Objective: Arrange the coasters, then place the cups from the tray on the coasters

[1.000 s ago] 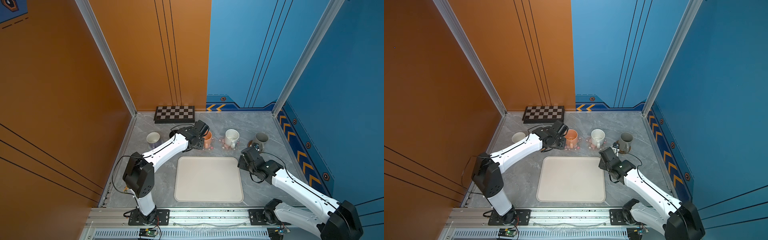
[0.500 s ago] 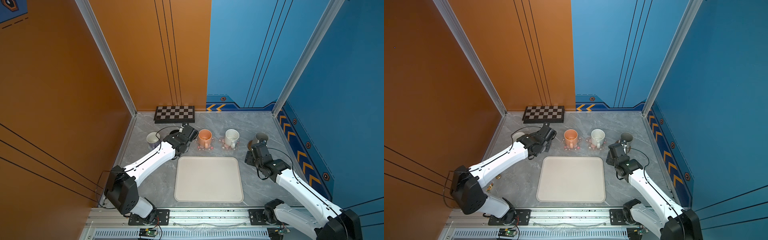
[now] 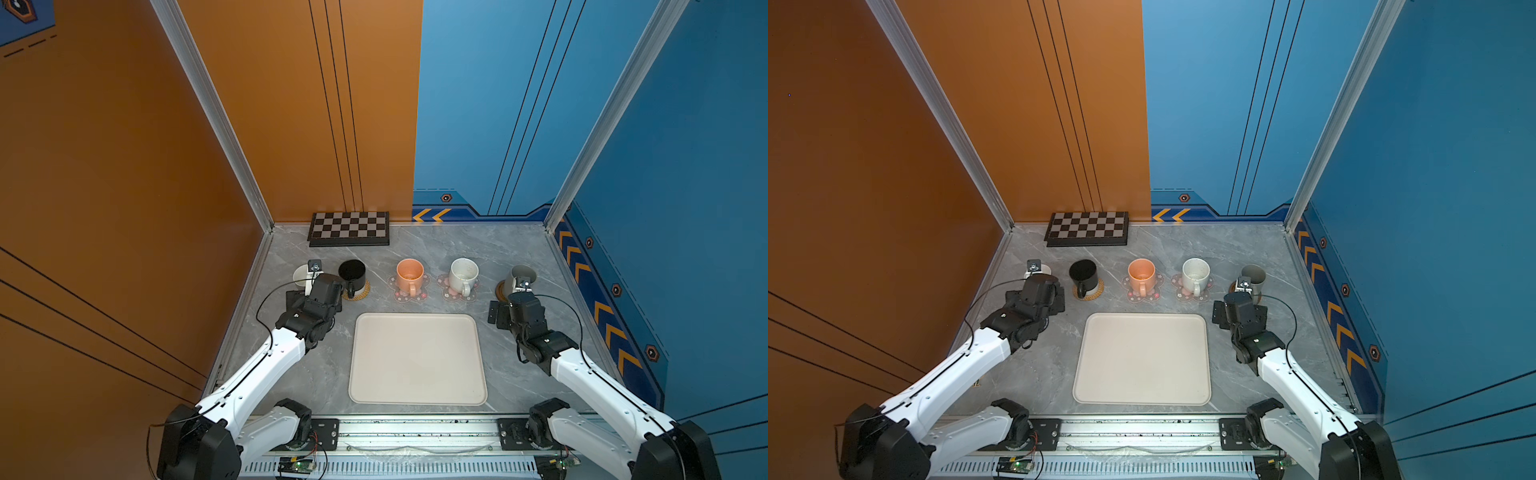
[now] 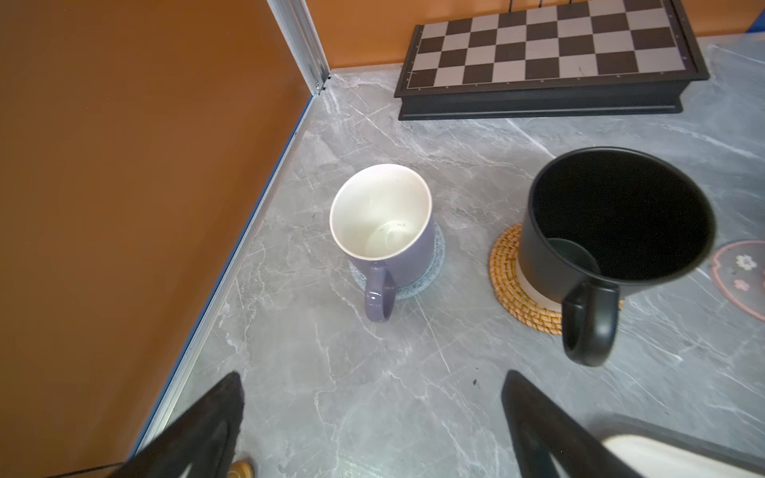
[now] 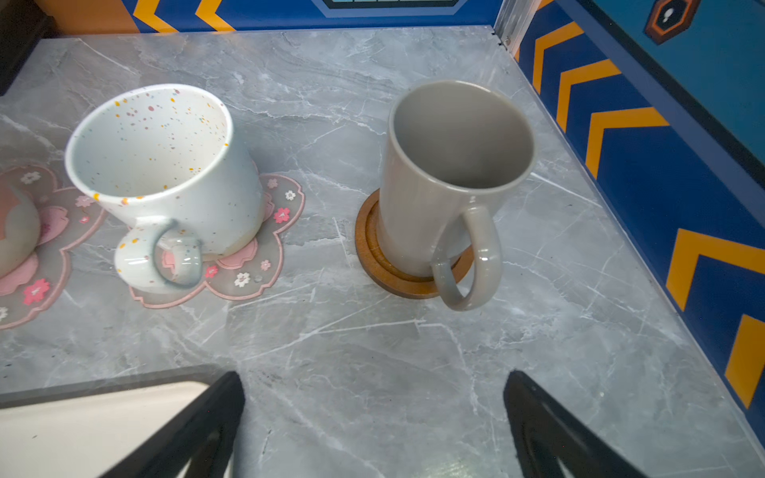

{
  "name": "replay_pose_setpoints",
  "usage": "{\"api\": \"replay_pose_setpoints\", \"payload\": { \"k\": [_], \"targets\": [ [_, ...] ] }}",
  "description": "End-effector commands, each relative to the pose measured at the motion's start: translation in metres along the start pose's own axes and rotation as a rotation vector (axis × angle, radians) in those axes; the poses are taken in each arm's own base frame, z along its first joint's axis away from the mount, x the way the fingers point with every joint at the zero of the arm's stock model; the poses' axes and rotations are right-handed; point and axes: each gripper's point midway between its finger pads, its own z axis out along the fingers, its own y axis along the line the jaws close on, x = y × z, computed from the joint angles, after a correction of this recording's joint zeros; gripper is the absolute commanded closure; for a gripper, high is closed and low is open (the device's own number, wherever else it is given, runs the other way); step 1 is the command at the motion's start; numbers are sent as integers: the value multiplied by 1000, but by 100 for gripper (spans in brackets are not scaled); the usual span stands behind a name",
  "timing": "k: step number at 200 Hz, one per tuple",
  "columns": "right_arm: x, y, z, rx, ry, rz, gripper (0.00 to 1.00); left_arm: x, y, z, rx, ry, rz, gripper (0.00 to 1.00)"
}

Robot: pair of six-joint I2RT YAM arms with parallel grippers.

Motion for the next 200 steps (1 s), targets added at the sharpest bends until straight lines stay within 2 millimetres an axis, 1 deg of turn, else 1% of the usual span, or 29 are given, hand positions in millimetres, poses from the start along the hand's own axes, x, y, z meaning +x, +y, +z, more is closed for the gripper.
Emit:
{"api": "replay_pose_setpoints", "payload": {
  "k": [1, 16, 34, 48, 68, 93, 106, 138, 151, 187, 200],
  "targets": [
    [-30, -16, 5, 57, -127, 16, 0, -20, 7, 7, -9, -97, -74, 2],
    [-29, -26, 13, 81, -132, 33, 0, -15, 7, 15, -9, -110, -82, 2],
    [-21, -34, 22, 107, -113, 58, 0, -7, 4, 26, -3, -148, -60, 2],
    [-13, -34, 29, 107, -103, 54, 0, -2, 3, 31, 1, -211, -68, 2],
    [-8, -35, 36, 121, -110, 45, 0, 5, 4, 36, 19, -282, -94, 2],
    [-13, -40, 43, 149, -157, 51, 0, 13, 13, 51, 0, -284, -130, 2],
    [-17, -39, 46, 141, -190, 47, 0, 16, 13, 60, -1, -275, -141, 2],
    [-25, -37, 53, 106, -224, 39, 0, 21, 11, 73, -4, -265, -122, 2],
    [-27, -35, 56, 72, -243, 52, 0, 25, 6, 77, 25, -262, -118, 2],
    [-36, -30, 63, 15, -292, 60, 0, 21, -6, 79, 91, -287, -70, 2],
    [-36, -24, 67, -12, -315, 37, 0, 22, -12, 80, 120, -298, -49, 2]
  ]
}}
